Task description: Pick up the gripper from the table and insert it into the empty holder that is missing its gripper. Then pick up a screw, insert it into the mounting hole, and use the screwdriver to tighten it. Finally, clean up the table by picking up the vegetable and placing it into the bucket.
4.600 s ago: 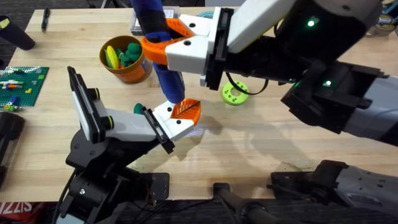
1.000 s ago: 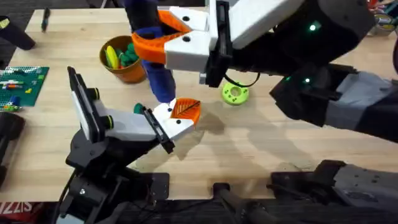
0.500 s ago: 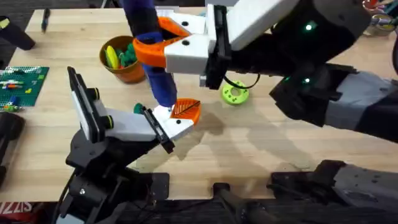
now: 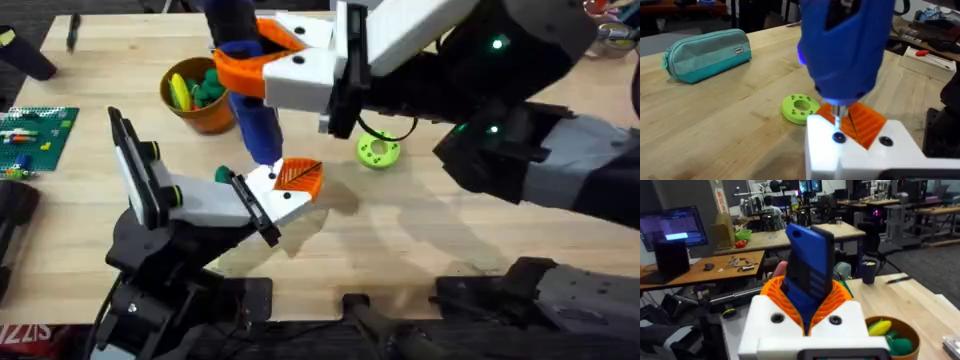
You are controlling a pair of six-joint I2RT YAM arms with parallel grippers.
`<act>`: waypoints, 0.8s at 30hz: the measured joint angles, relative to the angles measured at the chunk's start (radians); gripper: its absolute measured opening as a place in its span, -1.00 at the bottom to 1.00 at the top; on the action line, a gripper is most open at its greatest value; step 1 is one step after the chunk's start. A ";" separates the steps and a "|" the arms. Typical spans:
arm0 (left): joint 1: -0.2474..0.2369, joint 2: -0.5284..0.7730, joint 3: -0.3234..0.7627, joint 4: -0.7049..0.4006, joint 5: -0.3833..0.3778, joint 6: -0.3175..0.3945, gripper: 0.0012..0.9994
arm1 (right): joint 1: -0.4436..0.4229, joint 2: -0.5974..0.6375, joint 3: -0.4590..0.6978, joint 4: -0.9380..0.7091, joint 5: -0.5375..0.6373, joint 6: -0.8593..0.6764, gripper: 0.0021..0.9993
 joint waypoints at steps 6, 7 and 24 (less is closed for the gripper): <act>0.000 0.000 0.000 0.000 0.000 0.000 -0.97 | 0.000 0.000 0.000 0.009 0.000 0.000 -0.93; 0.000 0.000 0.000 0.000 0.000 0.000 -0.97 | 0.002 0.000 0.000 0.009 0.000 0.000 -0.93; 0.000 0.000 0.000 0.000 0.000 0.000 -0.97 | 0.009 0.000 0.000 -0.029 0.003 0.000 -0.93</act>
